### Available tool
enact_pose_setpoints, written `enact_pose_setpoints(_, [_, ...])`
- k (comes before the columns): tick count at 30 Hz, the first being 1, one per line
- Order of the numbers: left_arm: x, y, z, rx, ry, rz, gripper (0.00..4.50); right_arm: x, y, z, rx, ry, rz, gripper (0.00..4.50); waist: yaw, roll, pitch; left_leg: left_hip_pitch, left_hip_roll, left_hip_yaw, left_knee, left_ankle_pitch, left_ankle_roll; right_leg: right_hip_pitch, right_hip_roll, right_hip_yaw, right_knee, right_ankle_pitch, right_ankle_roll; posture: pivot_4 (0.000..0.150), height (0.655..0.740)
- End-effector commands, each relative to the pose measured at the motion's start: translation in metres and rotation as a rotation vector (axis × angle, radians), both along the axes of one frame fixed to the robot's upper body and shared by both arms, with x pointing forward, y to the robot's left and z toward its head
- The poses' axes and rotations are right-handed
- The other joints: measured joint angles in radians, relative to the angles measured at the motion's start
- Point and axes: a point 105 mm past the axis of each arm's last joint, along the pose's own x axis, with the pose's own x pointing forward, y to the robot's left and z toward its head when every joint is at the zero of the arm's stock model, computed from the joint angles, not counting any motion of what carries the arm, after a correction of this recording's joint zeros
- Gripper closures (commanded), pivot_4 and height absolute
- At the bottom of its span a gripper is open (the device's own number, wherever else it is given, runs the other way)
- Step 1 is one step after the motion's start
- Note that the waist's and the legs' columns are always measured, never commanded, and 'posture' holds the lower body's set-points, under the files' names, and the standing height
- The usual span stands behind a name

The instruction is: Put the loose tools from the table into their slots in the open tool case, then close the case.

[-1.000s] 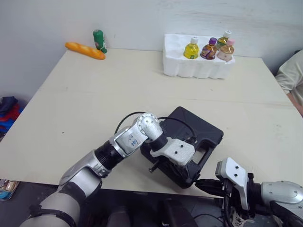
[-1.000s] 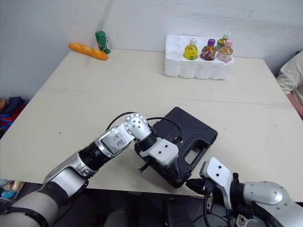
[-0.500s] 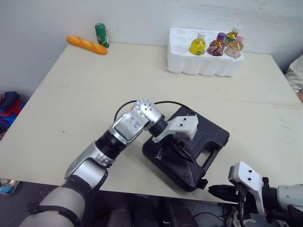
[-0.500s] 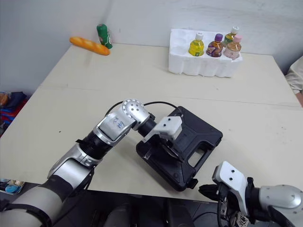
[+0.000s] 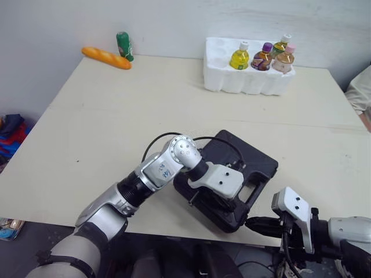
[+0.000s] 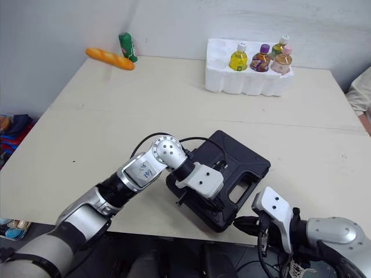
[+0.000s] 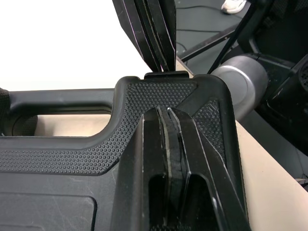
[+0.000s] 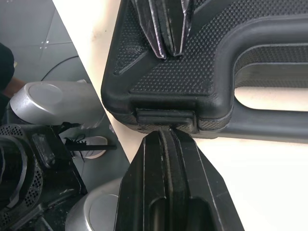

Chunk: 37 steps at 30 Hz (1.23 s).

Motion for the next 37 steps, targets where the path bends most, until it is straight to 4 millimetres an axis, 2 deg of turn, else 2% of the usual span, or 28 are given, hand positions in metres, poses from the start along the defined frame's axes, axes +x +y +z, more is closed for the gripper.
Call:
enact_pose_setpoints(1, [-0.004, 0.011, -0.047, 0.188, 0.036, 0.029, 4.47, 0.0, 0.016, 0.015, 0.056, -0.072, 0.057, 4.49, 0.0, 0.0, -0.002, 0.0, 0.0, 0.0, 0.0, 0.0, 0.001, 0.0, 0.0, 0.0, 0.0, 0.0, 0.0, 0.15, 0.7339])
enact_pose_setpoints(7, [-0.003, 0.01, -0.037, 0.145, 0.104, 0.051, 4.47, -0.002, 0.01, 0.013, 0.023, -0.075, 0.049, 4.49, 0.001, -0.001, -0.007, 0.0, 0.0, 0.0, -0.001, 0.001, 0.001, 0.002, 0.0, 0.0, -0.002, 0.0, 0.0, 0.15, 0.7339])
enact_pose_setpoints(9, [-0.003, 0.011, -0.025, 0.091, 0.178, 0.073, 4.47, -0.002, 0.006, 0.016, 0.007, -0.1, 0.039, 4.49, 0.0, 0.001, -0.008, 0.0, 0.0, 0.0, -0.001, 0.001, 0.001, 0.002, 0.0, 0.0, -0.002, 0.0, 0.0, 0.15, 0.7339])
enact_pose_setpoints(11, [0.0, 0.015, -0.004, -0.009, 0.272, 0.103, 4.47, -0.001, -0.002, 0.022, -0.001, -0.132, 0.003, 4.49, -0.002, 0.003, -0.008, 0.0, 0.0, 0.0, 0.0, 0.001, 0.001, -0.001, 0.0, 0.0, -0.001, 0.0, 0.0, 0.15, 0.7339])
enact_pose_setpoints(12, [0.003, 0.026, 0.013, -0.061, 0.35, 0.127, 4.47, -0.003, -0.007, 0.028, 0.02, -0.126, -0.014, 4.49, -0.001, 0.003, -0.007, -0.001, 0.0, 0.0, 0.0, 0.001, 0.001, -0.003, 0.001, 0.0, 0.0, 0.0, 0.0, 0.15, 0.7339])
enact_pose_setpoints(13, [0.005, 0.036, 0.026, -0.099, 0.409, 0.138, 3.85, -0.007, -0.01, 0.033, 0.038, -0.125, -0.016, 3.85, -0.001, 0.005, -0.006, -0.001, 0.0, 0.0, 0.0, 0.001, 0.0, -0.004, 0.001, 0.0, 0.001, 0.0, 0.0, 0.15, 0.7339])
enact_pose_setpoints(14, [0.007, 0.046, 0.038, -0.131, 0.45, 0.153, 3.63, -0.011, -0.013, 0.039, 0.053, -0.121, -0.01, 3.61, -0.002, 0.006, -0.003, -0.002, 0.0, 0.0, 0.0, 0.002, -0.001, -0.006, 0.001, 0.0, 0.004, 0.0, 0.0, 0.15, 0.7339])
enact_pose_setpoints(16, [0.012, 0.064, 0.057, -0.184, 0.515, 0.203, 2.74, -0.019, -0.021, 0.048, 0.063, -0.119, -0.004, 2.65, 0.0, 0.009, -0.001, -0.002, 0.001, -0.001, 0.001, 0.003, -0.004, -0.007, 0.002, -0.001, 0.007, -0.001, -0.001, 0.15, 0.7339])
enact_pose_setpoints(19, [0.016, 0.113, 0.076, -0.21, 0.605, 0.34, 1.31, -0.029, -0.043, 0.07, 0.067, -0.114, -0.032, 1.05, -0.002, 0.011, 0.0, -0.002, 0.002, -0.003, 0.0, 0.004, -0.005, -0.007, 0.002, -0.003, 0.007, -0.002, -0.003, 0.15, 0.7339])
enact_pose_setpoints(21, [0.012, 0.15, 0.079, -0.211, 0.599, 0.434, 0.34, -0.033, -0.06, 0.085, 0.065, -0.114, -0.072, 0.03, -0.013, 0.012, 0.001, -0.002, 0.002, -0.002, -0.001, 0.004, -0.005, -0.006, 0.002, -0.003, 0.007, -0.002, -0.003, 0.15, 0.7339])
enact_pose_setpoints(22, [0.01, 0.167, 0.079, -0.209, 0.587, 0.495, 0.06, -0.035, -0.068, 0.091, 0.062, -0.117, -0.093, 0.0, -0.018, 0.012, 0.001, -0.001, 0.002, -0.002, -0.002, 0.003, -0.006, -0.006, 0.002, -0.002, 0.007, -0.002, -0.003, 0.15, 0.7339])
enact_pose_setpoints(24, [0.008, 0.19, 0.08, -0.212, 0.575, 0.594, 0.06, -0.04, -0.081, 0.099, 0.054, -0.115, -0.123, 0.0, -0.018, 0.009, 0.003, 0.001, 0.003, -0.002, -0.003, 0.002, -0.007, -0.006, 0.002, -0.003, 0.006, -0.003, -0.004, 0.15, 0.7339])
enact_pose_setpoints(27, [0.015, 0.245, 0.083, -0.254, 0.487, 0.864, 0.06, -0.041, -0.111, 0.113, -0.013, -0.19, -0.204, 0.0, -0.014, 0.006, 0.006, -0.001, 0.002, -0.004, -0.002, 0.001, -0.006, -0.006, 0.001, -0.005, 0.005, -0.004, -0.004, 0.15, 0.7339])
enact_pose_setpoints(29, [0.013, 0.267, 0.085, -0.268, 0.454, 0.958, 0.06, -0.037, -0.125, 0.117, -0.05, -0.237, -0.248, 0.0, -0.013, 0.002, 0.008, -0.001, 0.003, -0.004, -0.003, 0.0, -0.006, -0.006, 0.0, -0.005, 0.004, -0.004, -0.005, 0.15, 0.7339])
enact_pose_setpoints(33, [0.013, 0.292, 0.086, -0.329, 0.384, 1.082, 0.06, -0.032, -0.143, 0.121, -0.078, -0.268, -0.269, 0.0, -0.004, 0.004, 0.009, -0.002, 0.002, -0.003, -0.003, -0.003, -0.003, -0.005, -0.003, -0.007, -0.002, -0.004, -0.005, 0.15, 0.7339])
enact_pose_setpoints(37, [0.007, 0.291, 0.085, -0.355, 0.352, 1.068, 0.06, -0.023, -0.15, 0.123, -0.078, -0.294, -0.267, 0.0, 0.001, 0.004, 0.009, -0.002, 0.001, -0.001, -0.003, -0.006, -0.002, -0.005, -0.006, -0.008, -0.002, -0.004, -0.004, 0.15, 0.7339])
